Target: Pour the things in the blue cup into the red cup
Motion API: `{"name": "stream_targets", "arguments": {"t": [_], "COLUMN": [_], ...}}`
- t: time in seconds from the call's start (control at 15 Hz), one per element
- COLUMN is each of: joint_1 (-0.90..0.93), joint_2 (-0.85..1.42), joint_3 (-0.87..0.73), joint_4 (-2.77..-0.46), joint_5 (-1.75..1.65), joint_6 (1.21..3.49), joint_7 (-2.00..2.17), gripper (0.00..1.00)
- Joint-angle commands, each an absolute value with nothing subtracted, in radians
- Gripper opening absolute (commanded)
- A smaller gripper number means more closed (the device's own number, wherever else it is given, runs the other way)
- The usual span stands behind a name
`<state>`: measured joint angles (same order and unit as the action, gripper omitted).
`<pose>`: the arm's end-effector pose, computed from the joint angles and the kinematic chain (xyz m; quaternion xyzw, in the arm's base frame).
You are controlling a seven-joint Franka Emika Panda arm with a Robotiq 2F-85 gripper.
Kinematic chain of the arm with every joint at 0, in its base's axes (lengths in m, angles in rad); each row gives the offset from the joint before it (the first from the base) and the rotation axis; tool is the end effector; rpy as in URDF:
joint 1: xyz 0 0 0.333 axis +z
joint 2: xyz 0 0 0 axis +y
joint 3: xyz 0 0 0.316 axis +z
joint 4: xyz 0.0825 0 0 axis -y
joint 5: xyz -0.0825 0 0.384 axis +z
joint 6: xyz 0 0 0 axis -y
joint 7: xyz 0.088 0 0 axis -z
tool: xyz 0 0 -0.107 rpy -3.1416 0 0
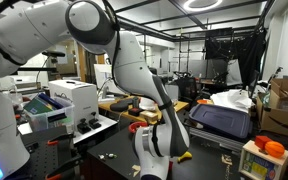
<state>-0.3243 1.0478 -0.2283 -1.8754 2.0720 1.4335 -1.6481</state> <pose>0.5171 -0.2011 -0.0039 -0.6606 0.1742 -0.4303 0.5900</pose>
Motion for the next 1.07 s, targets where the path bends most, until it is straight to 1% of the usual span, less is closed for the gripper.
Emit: {"name": "stream_targets", "arguments": {"t": [0.0, 0.4, 1.0], "joint_1": [-0.312, -0.317, -0.322], "joint_2": [1.053, 1.064, 1.068], "joint_3": [-0.234, -0.232, -0.236], "joint_4": [-1.849, -1.820, -1.837], "joint_5": [2.089, 2.087, 2.085], "joint_6": [1.429, 1.425, 1.416], "joint_7": [-1.647, -1.644, -1.659], "gripper": [0.01, 0.01, 0.01]}}
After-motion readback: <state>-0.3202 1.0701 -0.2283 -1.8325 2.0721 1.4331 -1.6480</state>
